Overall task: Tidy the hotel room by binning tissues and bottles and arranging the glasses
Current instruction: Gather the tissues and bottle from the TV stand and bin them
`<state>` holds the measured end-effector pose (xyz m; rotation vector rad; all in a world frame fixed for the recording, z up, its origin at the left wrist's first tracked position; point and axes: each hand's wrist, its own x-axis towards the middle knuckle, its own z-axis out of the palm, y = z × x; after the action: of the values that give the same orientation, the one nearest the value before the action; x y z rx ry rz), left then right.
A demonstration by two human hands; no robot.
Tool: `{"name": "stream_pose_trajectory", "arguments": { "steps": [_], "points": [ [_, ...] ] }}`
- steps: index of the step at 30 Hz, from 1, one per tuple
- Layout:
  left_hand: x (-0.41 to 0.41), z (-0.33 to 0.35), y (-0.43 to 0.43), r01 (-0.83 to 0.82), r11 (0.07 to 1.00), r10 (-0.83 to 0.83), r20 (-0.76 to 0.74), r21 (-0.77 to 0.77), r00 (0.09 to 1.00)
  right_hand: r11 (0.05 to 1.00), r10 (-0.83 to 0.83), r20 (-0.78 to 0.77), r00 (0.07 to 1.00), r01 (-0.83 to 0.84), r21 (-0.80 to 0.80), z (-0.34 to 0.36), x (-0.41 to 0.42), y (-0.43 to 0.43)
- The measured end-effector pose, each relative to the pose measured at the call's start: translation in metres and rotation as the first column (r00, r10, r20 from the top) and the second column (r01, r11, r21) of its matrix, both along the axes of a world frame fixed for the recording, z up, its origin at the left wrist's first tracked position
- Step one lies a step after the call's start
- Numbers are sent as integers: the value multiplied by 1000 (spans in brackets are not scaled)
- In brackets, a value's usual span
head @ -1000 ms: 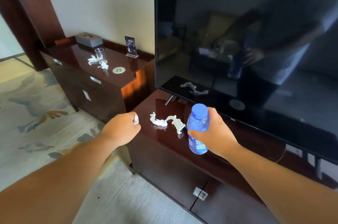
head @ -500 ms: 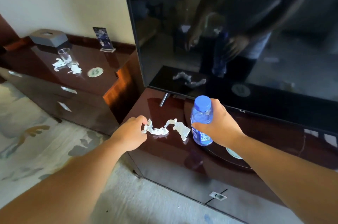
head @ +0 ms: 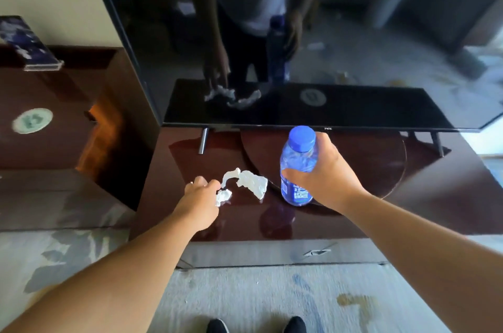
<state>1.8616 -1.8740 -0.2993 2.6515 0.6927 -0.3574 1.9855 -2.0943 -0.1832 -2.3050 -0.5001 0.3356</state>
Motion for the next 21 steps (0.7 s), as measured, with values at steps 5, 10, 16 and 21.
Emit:
{"name": "stream_pose_trajectory", "arguments": {
  "steps": [5, 10, 16, 21],
  "points": [
    [0, -24, 1, 32, 998, -31, -33, 45, 999, 999, -32, -21, 999, 32, 12, -5, -3, 3],
    [2, -34, 0, 55, 994, -52, -35, 100, 998, 999, -39, -10, 999, 39, 8, -11, -2, 3],
    [16, -17, 3, 73, 997, -74, 41, 24, 996, 998, -56, -16, 998, 56, 10, -15, 5, 0],
    [40, -1, 2, 118, 993, -115, 248, 0, 962, 998, -66, -17, 998, 66, 14, -16, 9, 4]
  ]
}}
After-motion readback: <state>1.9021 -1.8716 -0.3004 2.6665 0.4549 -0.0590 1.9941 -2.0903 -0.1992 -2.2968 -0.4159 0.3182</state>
